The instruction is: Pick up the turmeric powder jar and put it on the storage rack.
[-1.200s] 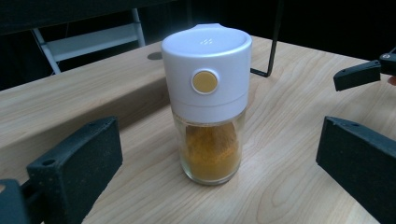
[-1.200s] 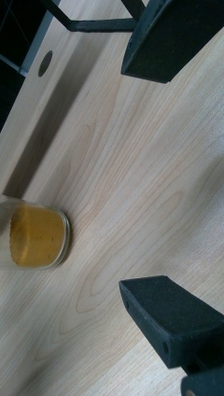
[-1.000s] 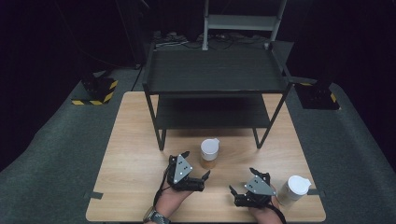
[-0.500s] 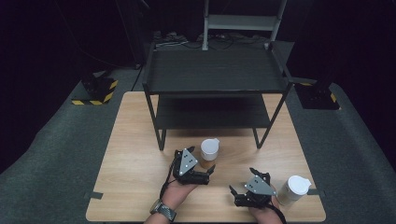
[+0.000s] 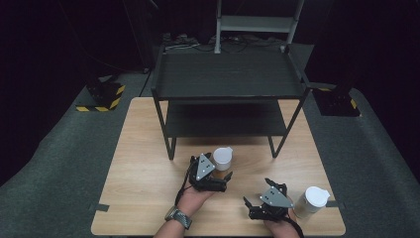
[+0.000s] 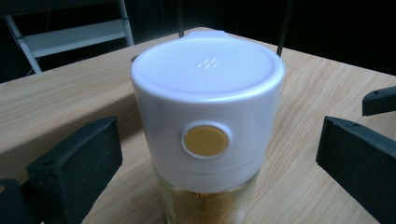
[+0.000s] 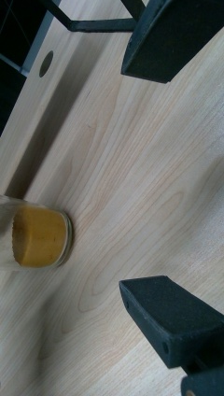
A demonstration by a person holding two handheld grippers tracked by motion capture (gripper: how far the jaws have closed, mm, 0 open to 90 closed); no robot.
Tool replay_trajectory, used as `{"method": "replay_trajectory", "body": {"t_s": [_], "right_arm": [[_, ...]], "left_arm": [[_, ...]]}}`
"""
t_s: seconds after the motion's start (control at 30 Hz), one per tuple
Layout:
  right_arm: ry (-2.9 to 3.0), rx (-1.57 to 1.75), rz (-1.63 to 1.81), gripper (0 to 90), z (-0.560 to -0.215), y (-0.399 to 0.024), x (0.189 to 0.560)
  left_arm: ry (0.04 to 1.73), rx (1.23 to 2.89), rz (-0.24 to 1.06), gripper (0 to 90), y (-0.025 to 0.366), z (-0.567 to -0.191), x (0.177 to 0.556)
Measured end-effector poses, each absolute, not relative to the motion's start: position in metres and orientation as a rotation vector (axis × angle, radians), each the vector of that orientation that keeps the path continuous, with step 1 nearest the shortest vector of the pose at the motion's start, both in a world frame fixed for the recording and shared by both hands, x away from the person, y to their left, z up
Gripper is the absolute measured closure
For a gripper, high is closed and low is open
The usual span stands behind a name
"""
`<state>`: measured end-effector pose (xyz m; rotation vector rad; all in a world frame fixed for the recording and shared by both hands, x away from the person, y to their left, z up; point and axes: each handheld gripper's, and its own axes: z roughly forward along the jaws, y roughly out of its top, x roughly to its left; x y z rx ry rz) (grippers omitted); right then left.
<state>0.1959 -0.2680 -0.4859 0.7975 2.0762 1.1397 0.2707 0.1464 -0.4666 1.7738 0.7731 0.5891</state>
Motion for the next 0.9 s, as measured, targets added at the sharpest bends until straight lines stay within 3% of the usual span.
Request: {"method": "replay_trajectory", "body": {"t_s": [0.23, 0.7, 0.9], "right_arm": [[2.076, 0.797, 1.141, 0.0, -0.486, -0.268, 0.196], [2.075, 0.802, 1.145, 0.0, -0.486, -0.269, 0.196], [2.075, 0.802, 1.146, 0.0, -0.486, -0.269, 0.196]], "left_arm": [[0.802, 1.747, 0.566, 1.7, 0.146, -0.472, 0.277], [0.818, 1.711, 0.529, 27.2, 0.148, -0.481, 0.283], [0.811, 1.705, 0.545, 29.1, 0.146, -0.483, 0.281]]}}
